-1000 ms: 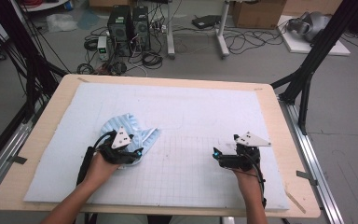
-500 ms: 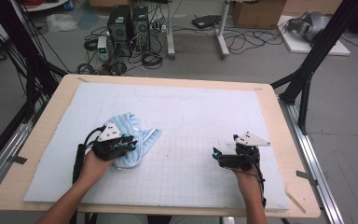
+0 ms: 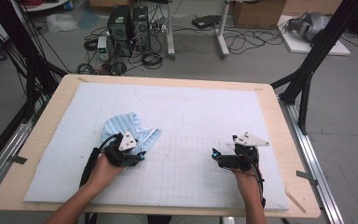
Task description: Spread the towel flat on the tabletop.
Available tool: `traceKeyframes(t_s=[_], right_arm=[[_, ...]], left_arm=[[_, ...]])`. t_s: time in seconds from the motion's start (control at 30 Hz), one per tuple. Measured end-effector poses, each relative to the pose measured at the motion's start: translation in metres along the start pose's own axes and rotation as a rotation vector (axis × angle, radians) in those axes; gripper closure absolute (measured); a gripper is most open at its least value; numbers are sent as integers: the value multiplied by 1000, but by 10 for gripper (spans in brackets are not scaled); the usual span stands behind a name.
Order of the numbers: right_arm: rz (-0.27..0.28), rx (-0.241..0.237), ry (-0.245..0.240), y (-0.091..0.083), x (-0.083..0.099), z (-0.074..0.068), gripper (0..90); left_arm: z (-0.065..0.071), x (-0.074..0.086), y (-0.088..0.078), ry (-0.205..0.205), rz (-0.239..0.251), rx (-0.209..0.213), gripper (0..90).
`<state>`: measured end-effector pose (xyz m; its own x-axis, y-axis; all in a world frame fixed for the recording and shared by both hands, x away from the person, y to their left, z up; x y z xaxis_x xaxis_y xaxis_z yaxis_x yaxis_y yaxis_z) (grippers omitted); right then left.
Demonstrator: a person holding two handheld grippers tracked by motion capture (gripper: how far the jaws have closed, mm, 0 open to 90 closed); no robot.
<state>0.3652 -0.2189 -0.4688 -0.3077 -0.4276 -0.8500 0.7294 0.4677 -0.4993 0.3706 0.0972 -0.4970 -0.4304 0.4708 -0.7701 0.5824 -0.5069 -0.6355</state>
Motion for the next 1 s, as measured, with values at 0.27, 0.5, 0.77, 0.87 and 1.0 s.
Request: traceKeyframes(t_s=[0.27, 0.5, 0.77, 0.87, 1.0], right_arm=[[11, -15, 9, 3, -3, -4, 48], [14, -79, 6, 18, -15, -22, 47], [-40, -240, -102, 65, -36, -77, 52], [-39, -305, -143, 84, -48, -96, 189], [-20, -391, -178, 109, -65, -121, 367]], left_arm=[[-20, -18, -29, -124, 129, 91, 768], [-59, -30, -60, -273, 259, 96, 767], [-103, -21, -80, -370, 313, 31, 764], [-108, -19, -81, -380, 313, 23, 763], [-115, -16, -83, -392, 318, 14, 763]])
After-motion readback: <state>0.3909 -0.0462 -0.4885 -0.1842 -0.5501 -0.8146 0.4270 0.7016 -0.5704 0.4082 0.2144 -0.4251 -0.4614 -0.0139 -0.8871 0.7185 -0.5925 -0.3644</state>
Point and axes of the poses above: each handheld gripper's, and its own axes: y roughly forward along the jaws, x roughly out of its underside, z roughly to its right, the point moved 9 cm from there along y, roughly forward along the jaws, and after that the axes turned 11 degrees about -y, right-handed, at the moved point
